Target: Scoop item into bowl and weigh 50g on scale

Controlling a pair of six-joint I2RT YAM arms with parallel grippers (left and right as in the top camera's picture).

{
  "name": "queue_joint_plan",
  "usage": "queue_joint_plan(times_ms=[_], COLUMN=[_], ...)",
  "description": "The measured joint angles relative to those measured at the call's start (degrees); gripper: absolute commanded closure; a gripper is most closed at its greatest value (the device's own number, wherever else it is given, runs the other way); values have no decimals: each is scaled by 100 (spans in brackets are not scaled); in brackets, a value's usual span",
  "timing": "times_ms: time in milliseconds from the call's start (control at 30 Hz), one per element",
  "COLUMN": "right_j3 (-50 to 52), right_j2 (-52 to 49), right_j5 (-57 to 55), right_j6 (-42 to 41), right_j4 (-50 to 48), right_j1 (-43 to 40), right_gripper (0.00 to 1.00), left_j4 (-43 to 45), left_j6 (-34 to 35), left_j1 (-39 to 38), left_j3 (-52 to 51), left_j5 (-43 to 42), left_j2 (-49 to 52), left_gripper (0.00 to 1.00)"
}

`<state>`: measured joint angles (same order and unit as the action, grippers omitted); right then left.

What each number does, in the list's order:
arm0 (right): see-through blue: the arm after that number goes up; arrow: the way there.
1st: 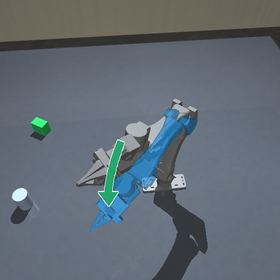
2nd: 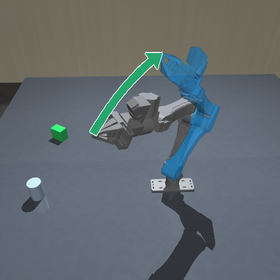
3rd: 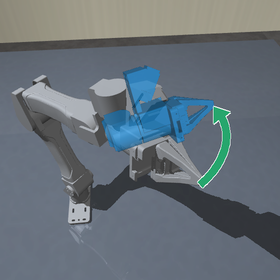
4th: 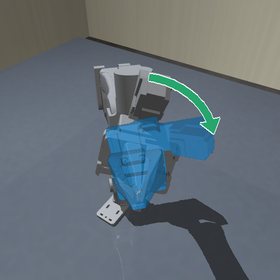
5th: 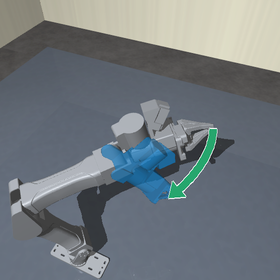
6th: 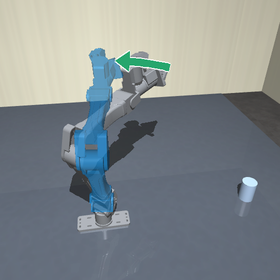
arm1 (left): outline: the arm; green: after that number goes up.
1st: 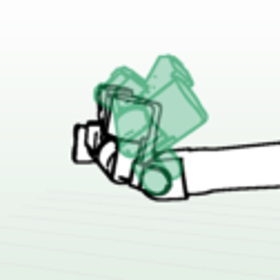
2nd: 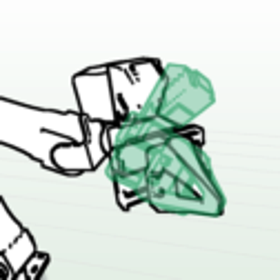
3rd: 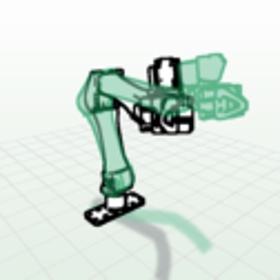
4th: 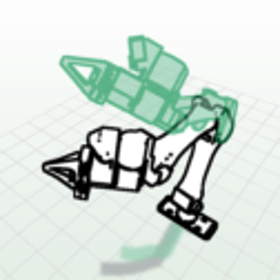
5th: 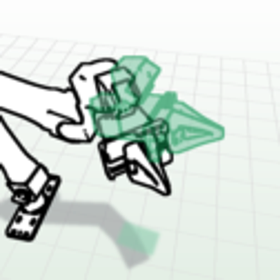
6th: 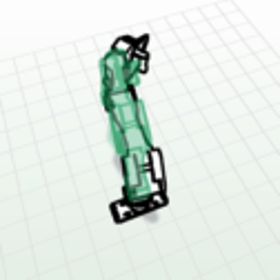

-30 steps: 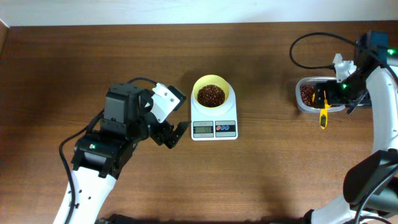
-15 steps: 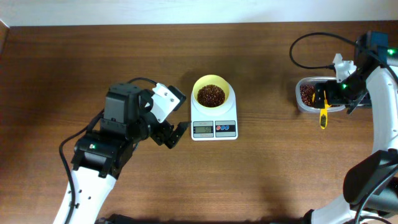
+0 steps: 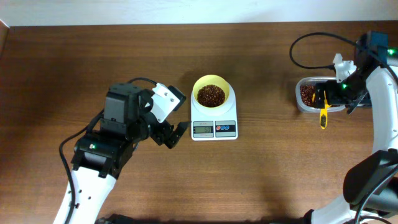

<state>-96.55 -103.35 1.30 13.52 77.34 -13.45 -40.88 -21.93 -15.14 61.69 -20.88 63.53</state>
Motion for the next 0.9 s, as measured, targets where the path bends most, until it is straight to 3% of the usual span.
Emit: queue_joint_plan(times_ms=[667,900], right_j3=[0,0], right_j2=[0,0], right_j5=[0,-2], right_j6=[2,-2], right_j4=[0,0], right_j1=[0,0], right_gripper=[1,1], left_j4=[-203,-116], left_j6=[184,2262], left_j1=[0,-793], left_j3=[0,-286], left_j5=[-87,984], left_j2=[0,37], left_gripper=[1,1])
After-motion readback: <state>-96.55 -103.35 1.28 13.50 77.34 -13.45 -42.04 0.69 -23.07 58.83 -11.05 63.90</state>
